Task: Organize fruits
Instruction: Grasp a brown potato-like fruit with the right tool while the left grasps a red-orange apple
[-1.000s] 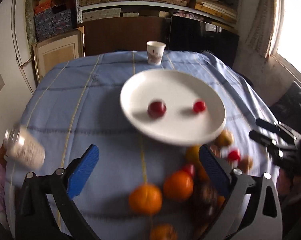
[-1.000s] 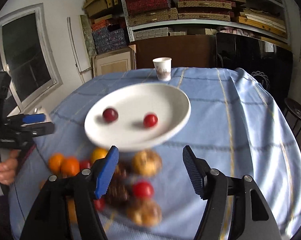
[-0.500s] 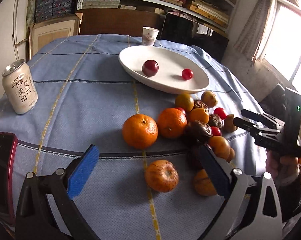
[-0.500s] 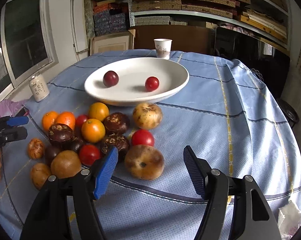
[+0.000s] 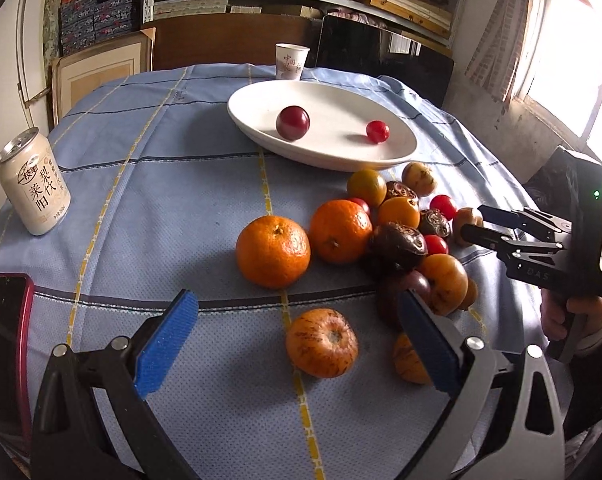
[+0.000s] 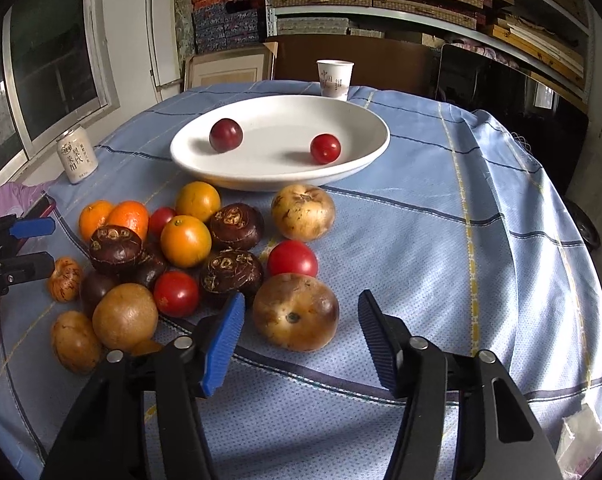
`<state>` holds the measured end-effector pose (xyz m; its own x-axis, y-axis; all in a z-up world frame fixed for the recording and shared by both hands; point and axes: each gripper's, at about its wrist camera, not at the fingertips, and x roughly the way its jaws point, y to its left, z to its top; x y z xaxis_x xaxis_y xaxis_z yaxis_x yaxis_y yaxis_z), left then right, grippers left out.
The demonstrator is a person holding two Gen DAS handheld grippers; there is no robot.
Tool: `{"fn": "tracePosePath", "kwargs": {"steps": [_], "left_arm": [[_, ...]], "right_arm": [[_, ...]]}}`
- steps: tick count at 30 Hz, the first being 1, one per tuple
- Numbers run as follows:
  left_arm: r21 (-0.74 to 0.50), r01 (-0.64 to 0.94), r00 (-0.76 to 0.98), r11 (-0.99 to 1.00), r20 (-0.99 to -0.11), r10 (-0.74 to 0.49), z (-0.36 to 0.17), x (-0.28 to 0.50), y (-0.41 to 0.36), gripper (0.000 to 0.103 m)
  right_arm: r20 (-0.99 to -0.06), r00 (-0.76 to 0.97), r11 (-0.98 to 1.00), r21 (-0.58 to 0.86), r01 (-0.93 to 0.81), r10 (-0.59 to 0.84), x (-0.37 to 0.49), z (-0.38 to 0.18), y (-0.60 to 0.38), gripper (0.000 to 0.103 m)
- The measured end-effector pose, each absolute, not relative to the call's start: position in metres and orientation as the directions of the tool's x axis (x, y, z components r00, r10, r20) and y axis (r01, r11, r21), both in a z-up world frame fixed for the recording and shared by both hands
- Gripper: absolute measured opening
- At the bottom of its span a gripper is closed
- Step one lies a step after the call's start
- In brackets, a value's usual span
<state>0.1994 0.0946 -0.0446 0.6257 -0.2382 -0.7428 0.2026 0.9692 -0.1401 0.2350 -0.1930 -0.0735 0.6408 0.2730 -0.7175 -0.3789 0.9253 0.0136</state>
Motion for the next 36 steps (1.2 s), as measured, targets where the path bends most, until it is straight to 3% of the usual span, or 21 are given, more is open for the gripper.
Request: {"fn": "tracePosePath", "kwargs": {"steps": [6,12,15,18,36], "left_arm": [[-0.132,0.206,0.622,0.97,-0.748,-0.234,-0.046,0.199,0.093,0.098],[-0.114,0.227,0.61,0.967,-0.758,-0.232,-0.049,0.198,0.089,0.096],[-0.134,0.248,0.587,0.96,-0.767,-0.258,-0.052,0.198,0.089,0.074],[-0.149,0.255,0.569,0.955,-0.776,-0.273,-0.055,0.199,0.09,0.063],[-0.03,0.267,0.542,0.963,-0.822,-0.176,-0.072,0.199,0.074,0.061]], "right_arm": [[-0.735,0.619,0.919,0.012,-0.395,0.276,0.237,-0.078,-0.189,0.045],[-0.703,0.644,0.931,0.07,-0.357,0.3,0.237,-0.071,-0.202,0.044],[-0.691,0.661,0.945,0.102,-0.311,0.292,0.24,-0.069,-0.213,0.044],[-0.697,0.658,0.949,0.108,-0.297,0.286,0.242,-0.07,-0.215,0.044],[-0.698,0.655,0.944,0.095,-0.315,0.289,0.24,-0.071,-0.213,0.044]]}}
